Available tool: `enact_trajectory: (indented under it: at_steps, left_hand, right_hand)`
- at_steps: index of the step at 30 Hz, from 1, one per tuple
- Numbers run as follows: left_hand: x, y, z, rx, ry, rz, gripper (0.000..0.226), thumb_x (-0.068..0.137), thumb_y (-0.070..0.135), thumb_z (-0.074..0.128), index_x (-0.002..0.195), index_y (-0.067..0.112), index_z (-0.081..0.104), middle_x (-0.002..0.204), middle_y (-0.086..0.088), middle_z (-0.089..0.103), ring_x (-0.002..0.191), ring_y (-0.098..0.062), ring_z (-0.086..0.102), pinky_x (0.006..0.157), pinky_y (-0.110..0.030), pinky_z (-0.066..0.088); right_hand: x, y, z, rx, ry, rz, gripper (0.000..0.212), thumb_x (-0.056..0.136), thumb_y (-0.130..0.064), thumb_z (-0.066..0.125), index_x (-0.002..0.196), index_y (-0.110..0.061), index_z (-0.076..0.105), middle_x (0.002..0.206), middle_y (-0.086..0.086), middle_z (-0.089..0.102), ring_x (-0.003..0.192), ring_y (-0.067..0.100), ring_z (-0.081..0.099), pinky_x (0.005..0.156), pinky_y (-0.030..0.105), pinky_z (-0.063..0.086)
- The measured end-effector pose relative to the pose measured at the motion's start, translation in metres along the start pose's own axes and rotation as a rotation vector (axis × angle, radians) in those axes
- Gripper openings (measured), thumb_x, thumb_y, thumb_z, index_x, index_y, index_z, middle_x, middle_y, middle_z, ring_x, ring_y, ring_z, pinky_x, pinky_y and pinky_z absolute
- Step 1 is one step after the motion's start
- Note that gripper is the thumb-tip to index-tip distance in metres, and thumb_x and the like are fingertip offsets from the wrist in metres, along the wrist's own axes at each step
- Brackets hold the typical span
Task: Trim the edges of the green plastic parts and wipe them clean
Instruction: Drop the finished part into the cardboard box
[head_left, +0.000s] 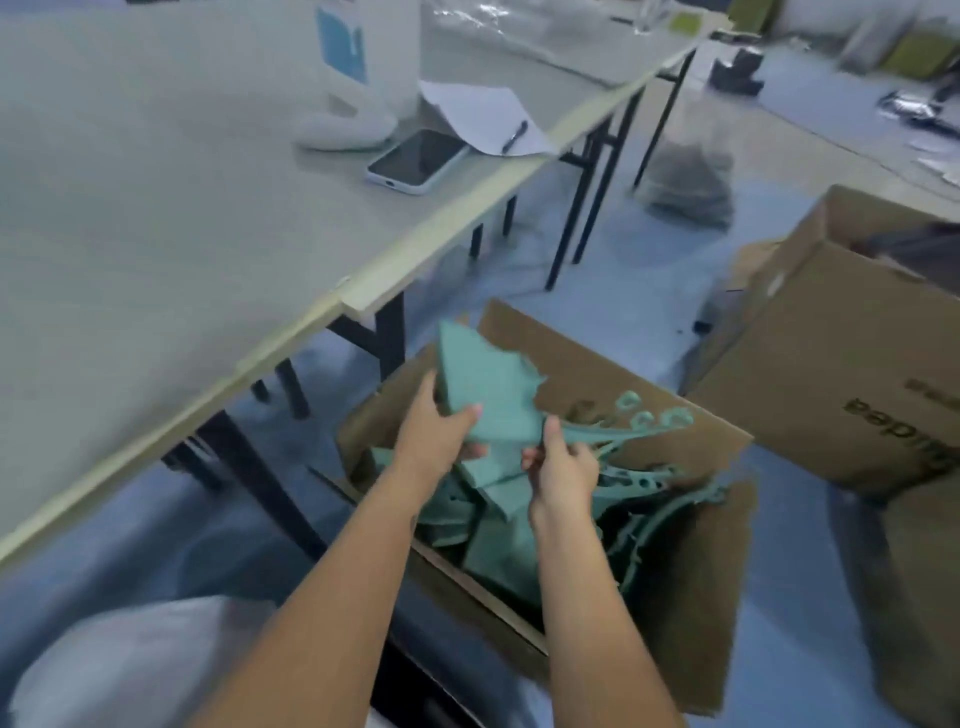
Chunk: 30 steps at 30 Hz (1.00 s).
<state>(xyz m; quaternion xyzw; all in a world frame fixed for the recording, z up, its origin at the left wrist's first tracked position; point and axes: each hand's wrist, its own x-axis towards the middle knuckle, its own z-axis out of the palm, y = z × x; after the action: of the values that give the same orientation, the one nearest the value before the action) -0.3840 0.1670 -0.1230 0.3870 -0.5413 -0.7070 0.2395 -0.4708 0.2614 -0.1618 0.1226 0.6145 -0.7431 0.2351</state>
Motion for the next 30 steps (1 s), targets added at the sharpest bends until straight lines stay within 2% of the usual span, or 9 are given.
enact_trajectory:
  at_steps: [5, 7, 13, 15, 18, 21, 24, 27, 30]
  left_hand:
    - [-0.001, -0.061, -0.03, 0.388, 0.059, -0.338, 0.037, 0.09, 0.012, 0.066, 0.12, 0.015, 0.045, 0.118, -0.01, 0.063, 0.06, -0.017, 0.067, 0.039, -0.02, 0.046]
    - [-0.002, -0.077, -0.045, 0.546, 0.02, -0.382, 0.033, 0.089, 0.011, 0.065, 0.114, 0.017, 0.045, 0.116, -0.006, 0.061, 0.068, -0.017, 0.063, 0.04, -0.022, 0.049]
    - [-0.01, -0.089, -0.052, 1.101, -0.022, -0.179, 0.06, 0.092, 0.019, 0.058, 0.145, 0.02, 0.028, 0.123, -0.006, 0.061, 0.106, -0.027, 0.061, 0.084, -0.037, 0.052]
    - [-0.011, -0.087, -0.049, 1.097, -0.097, -0.18, 0.061, 0.095, 0.025, 0.054, 0.149, 0.024, 0.026, 0.128, -0.004, 0.059, 0.115, -0.026, 0.057, 0.094, -0.039, 0.048]
    - [-0.01, -0.081, -0.047, 1.04, -0.24, -0.245, 0.043, 0.096, 0.035, 0.051, 0.138, 0.027, 0.046, 0.126, 0.0, 0.06, 0.109, -0.026, 0.06, 0.093, -0.042, 0.05]
    - [-0.01, -0.076, -0.043, 0.956, -0.289, -0.226, 0.033, 0.096, 0.034, 0.052, 0.128, 0.027, 0.056, 0.12, 0.001, 0.063, 0.098, -0.023, 0.063, 0.086, -0.037, 0.053]
    - [-0.009, -0.06, -0.031, 0.833, -0.303, -0.163, 0.026, 0.097, 0.026, 0.052, 0.121, 0.024, 0.061, 0.119, 0.001, 0.064, 0.099, -0.016, 0.06, 0.089, -0.032, 0.049]
    - [-0.009, -0.017, -0.025, 0.695, -0.315, -0.085, 0.023, 0.099, 0.021, 0.048, 0.117, 0.024, 0.063, 0.11, 0.001, 0.066, 0.098, -0.015, 0.062, 0.089, -0.036, 0.051]
    - [-0.012, 0.046, -0.041, 0.635, -0.237, 0.109, 0.027, 0.099, 0.016, 0.044, 0.113, 0.023, 0.066, 0.106, 0.005, 0.068, 0.096, -0.01, 0.061, 0.082, -0.029, 0.051]
  right_hand:
    - [0.011, 0.044, -0.022, -0.196, 0.048, 0.197, 0.017, 0.09, -0.015, 0.066, 0.089, -0.001, 0.056, 0.069, 0.013, 0.063, 0.045, 0.017, 0.056, 0.043, 0.025, 0.051]
    - [0.01, 0.053, -0.026, -0.215, 0.051, 0.303, 0.019, 0.087, -0.013, 0.069, 0.092, 0.0, 0.057, 0.079, 0.018, 0.067, 0.05, 0.021, 0.059, 0.044, 0.024, 0.052]
    - [-0.001, 0.059, -0.024, 0.014, 0.287, 0.402, 0.016, 0.083, -0.002, 0.066, 0.086, -0.001, 0.051, 0.068, 0.012, 0.062, 0.052, 0.02, 0.056, 0.045, 0.025, 0.051]
    - [0.001, 0.056, -0.026, 0.071, 0.39, 0.391, 0.011, 0.084, -0.009, 0.064, 0.091, -0.006, 0.055, 0.069, 0.004, 0.065, 0.056, 0.016, 0.06, 0.056, 0.03, 0.051]
    - [-0.001, 0.055, -0.033, 0.105, 0.532, 0.383, 0.018, 0.088, -0.016, 0.062, 0.102, -0.006, 0.059, 0.075, -0.002, 0.06, 0.065, 0.014, 0.058, 0.064, 0.028, 0.046]
    - [-0.008, 0.061, -0.031, 0.104, 0.5, 0.266, 0.026, 0.094, -0.012, 0.05, 0.116, 0.0, 0.057, 0.102, 0.011, 0.063, 0.082, 0.02, 0.054, 0.066, 0.019, 0.045]
    - [-0.021, 0.048, 0.004, -0.008, 0.527, 0.173, 0.017, 0.094, -0.001, 0.039, 0.099, -0.005, 0.054, 0.112, 0.015, 0.06, 0.087, 0.025, 0.056, 0.07, 0.027, 0.046]
    - [-0.041, 0.024, 0.051, -0.047, 0.324, -0.08, 0.021, 0.087, -0.001, 0.043, 0.088, -0.019, 0.053, 0.104, 0.007, 0.058, 0.084, 0.023, 0.057, 0.07, 0.04, 0.049]
    - [-0.073, -0.004, 0.095, -0.032, 0.016, -0.326, 0.023, 0.079, -0.001, 0.047, 0.078, -0.023, 0.054, 0.088, 0.006, 0.056, 0.078, 0.022, 0.053, 0.073, 0.038, 0.047]
